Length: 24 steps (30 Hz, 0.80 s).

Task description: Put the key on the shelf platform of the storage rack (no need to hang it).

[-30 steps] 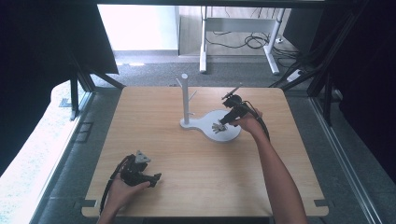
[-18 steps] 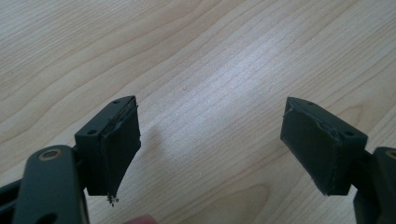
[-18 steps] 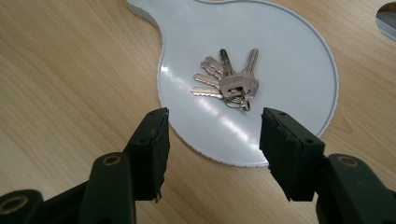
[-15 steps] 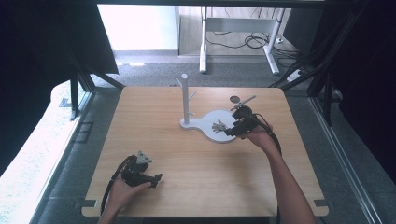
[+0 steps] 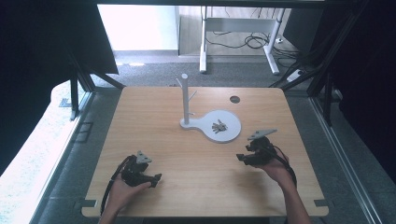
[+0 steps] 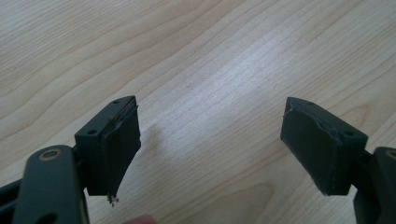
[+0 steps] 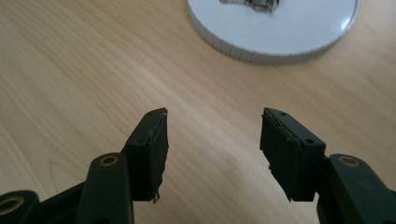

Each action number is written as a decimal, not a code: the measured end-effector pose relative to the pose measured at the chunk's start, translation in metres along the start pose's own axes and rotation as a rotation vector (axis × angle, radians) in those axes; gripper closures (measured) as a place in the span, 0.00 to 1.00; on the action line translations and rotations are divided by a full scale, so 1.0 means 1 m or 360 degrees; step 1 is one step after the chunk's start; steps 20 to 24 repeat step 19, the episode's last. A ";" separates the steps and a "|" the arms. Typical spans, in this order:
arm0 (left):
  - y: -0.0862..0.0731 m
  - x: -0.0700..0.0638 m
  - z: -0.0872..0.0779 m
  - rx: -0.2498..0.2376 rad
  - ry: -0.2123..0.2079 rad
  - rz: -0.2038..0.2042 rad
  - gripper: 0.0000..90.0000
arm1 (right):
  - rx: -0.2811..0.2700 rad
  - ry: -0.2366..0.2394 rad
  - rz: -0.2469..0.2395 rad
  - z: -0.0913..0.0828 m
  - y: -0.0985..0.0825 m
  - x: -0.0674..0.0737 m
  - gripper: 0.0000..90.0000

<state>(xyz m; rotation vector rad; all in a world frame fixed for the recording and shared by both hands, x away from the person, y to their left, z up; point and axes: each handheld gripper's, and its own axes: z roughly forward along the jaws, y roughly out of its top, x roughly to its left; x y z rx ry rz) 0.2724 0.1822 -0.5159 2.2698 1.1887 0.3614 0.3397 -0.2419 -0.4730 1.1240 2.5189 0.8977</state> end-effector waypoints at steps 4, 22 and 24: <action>0.000 0.000 0.001 0.0003 0.0007 -0.0006 0.22 | -0.0036 -0.0006 0.0045 -0.008 -0.022 0.002 0.48; 0.000 -0.002 0.005 0.0022 -0.0003 0.0015 0.22 | -0.0067 -0.0075 0.0060 -0.008 -0.052 0.001 0.47; 0.000 -0.002 0.005 0.0022 -0.0003 0.0015 0.22 | -0.0067 -0.0075 0.0060 -0.008 -0.052 0.001 0.47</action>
